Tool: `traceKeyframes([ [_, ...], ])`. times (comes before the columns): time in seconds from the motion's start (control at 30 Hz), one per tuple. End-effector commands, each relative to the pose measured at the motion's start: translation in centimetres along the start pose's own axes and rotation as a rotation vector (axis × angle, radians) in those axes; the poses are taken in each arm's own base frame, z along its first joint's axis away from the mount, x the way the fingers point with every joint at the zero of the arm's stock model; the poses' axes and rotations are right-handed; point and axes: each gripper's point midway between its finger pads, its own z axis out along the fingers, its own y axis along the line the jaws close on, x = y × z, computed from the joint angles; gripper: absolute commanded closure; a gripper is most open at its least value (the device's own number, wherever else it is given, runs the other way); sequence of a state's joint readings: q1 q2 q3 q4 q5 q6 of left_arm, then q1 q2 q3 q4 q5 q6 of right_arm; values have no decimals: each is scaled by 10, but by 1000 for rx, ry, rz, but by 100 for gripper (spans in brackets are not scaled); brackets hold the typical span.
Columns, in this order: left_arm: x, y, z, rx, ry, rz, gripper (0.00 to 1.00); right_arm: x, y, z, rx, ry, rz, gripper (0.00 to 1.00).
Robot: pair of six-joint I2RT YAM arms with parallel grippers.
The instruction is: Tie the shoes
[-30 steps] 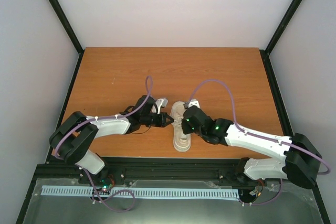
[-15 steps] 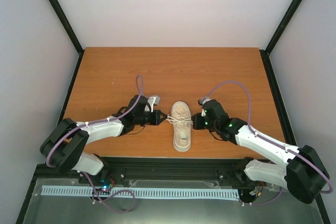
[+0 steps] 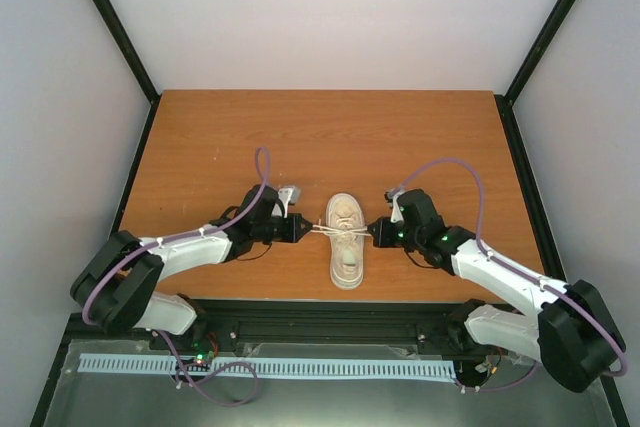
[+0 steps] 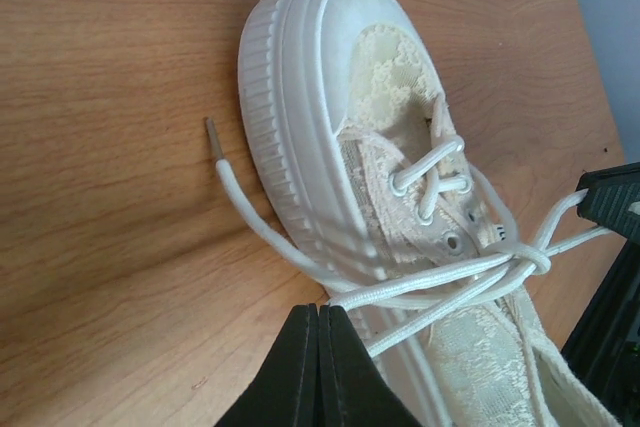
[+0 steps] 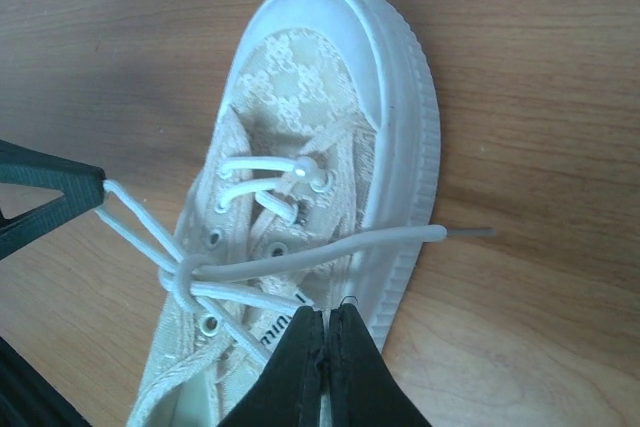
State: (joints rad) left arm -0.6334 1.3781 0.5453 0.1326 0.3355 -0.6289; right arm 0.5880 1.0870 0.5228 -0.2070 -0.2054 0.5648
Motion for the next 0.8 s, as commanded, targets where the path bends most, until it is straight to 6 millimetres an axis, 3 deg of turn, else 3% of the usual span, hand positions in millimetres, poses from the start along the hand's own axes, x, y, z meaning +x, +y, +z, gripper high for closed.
traceKeyframes([
  [0.0, 4, 22, 0, -72, 1, -9, 99, 10, -13, 8, 4, 30, 29, 97],
  [0.2, 10, 39, 1, -96, 3, -44, 99, 19, -27, 11, 17, 39, 63, 97],
  [0.77, 14, 55, 2, -148, -12, -56, 99, 33, -49, 15, 38, 55, 98, 97],
])
